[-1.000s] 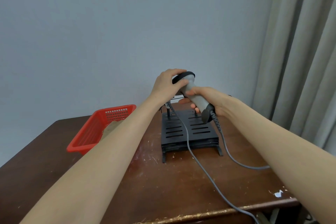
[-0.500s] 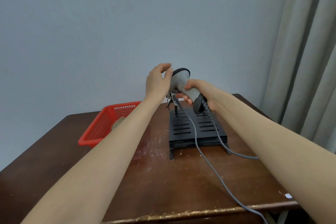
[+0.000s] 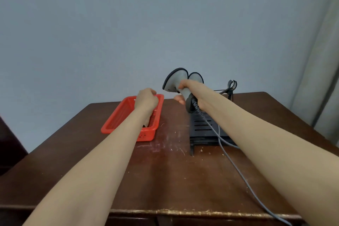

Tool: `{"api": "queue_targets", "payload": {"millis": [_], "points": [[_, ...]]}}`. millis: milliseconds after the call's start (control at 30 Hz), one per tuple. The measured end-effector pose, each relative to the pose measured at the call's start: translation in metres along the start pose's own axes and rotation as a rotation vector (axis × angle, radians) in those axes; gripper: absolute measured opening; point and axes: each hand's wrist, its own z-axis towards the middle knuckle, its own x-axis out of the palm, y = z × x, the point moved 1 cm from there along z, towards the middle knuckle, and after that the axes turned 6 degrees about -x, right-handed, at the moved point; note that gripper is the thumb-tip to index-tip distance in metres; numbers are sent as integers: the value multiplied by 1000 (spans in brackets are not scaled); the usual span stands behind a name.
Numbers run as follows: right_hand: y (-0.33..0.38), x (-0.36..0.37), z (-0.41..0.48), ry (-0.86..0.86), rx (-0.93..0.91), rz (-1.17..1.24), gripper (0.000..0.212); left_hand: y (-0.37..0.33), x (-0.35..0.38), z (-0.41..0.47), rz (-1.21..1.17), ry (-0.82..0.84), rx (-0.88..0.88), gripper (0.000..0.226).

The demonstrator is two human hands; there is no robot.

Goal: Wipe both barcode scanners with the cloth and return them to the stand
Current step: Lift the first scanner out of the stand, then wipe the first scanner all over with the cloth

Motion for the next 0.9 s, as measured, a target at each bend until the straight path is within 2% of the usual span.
{"api": "queue_targets", "payload": {"millis": [133,267,467,533,633,767,800,833,900], "points": [[-14,13,13,-45,-8,-45,9,35,13,15,237,119,-116,38],[-30,15,28,-101,-13,-90,10,53,27,26,346,216,-199,52],[-39,15,42,-116,-26,-86,14,63,38,45,462,292,-223,59],[-41,14,46,-110,-19,-81,15,72,46,56,523,364,-174,62],[-42,14,51,-107,-15,-69,15,84,58,72,628,451,-138,83],[-43,14,56,-122,-11,-74,22,87,64,78,636,510,-165,98],[-45,15,57,-123,-7,-79,25,85,60,73,661,491,-154,97],[-46,15,58,-124,-4,-82,28,82,56,67,632,447,-166,86],[-49,15,60,-123,0,-72,34,78,48,57,549,343,-190,51]]}}
